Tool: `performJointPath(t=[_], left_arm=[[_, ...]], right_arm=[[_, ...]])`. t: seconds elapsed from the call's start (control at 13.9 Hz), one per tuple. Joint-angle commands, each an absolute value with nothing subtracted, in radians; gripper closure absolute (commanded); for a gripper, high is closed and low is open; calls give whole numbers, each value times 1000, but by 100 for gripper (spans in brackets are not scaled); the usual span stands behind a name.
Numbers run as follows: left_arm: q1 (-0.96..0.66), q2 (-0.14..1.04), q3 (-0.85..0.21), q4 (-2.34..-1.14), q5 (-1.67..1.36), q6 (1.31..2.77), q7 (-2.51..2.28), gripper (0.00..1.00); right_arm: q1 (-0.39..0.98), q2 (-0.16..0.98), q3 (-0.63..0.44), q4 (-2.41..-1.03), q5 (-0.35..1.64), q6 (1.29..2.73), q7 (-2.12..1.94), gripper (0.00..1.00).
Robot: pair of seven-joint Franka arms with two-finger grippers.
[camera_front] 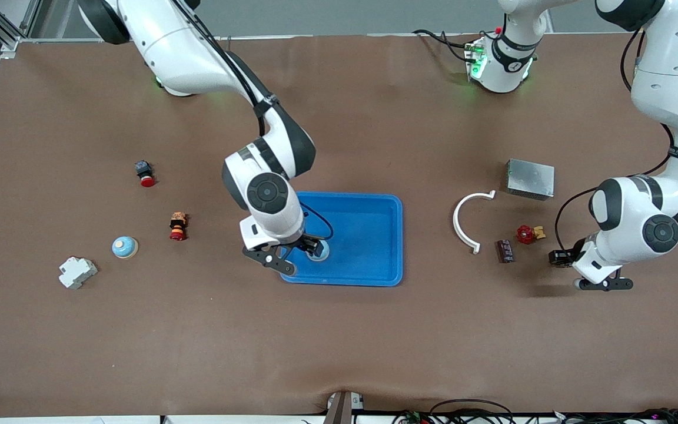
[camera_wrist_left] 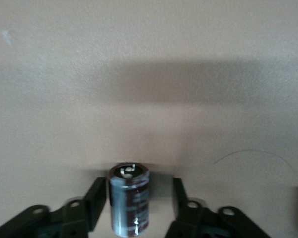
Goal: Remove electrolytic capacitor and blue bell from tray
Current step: 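Grasp the second bell with the right gripper while the left gripper retracts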
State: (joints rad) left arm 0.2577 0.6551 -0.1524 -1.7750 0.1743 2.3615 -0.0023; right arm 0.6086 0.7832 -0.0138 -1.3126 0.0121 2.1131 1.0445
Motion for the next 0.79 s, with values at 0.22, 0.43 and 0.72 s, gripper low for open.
performJointPath(t=[0.22, 0.43, 0.72], left_arm=[[267, 493, -163, -1671, 184, 1981, 11, 0], [265, 385, -166, -1671, 176, 1843, 11, 0], [259, 250, -192, -1672, 117, 1708, 2, 0]], right_arm=[[653, 874, -28, -1247, -15, 2163, 1140, 0], [663, 919, -29, -1207, -20, 2164, 1155, 0], [673, 946, -29, -1197, -48, 2192, 1181, 0]])
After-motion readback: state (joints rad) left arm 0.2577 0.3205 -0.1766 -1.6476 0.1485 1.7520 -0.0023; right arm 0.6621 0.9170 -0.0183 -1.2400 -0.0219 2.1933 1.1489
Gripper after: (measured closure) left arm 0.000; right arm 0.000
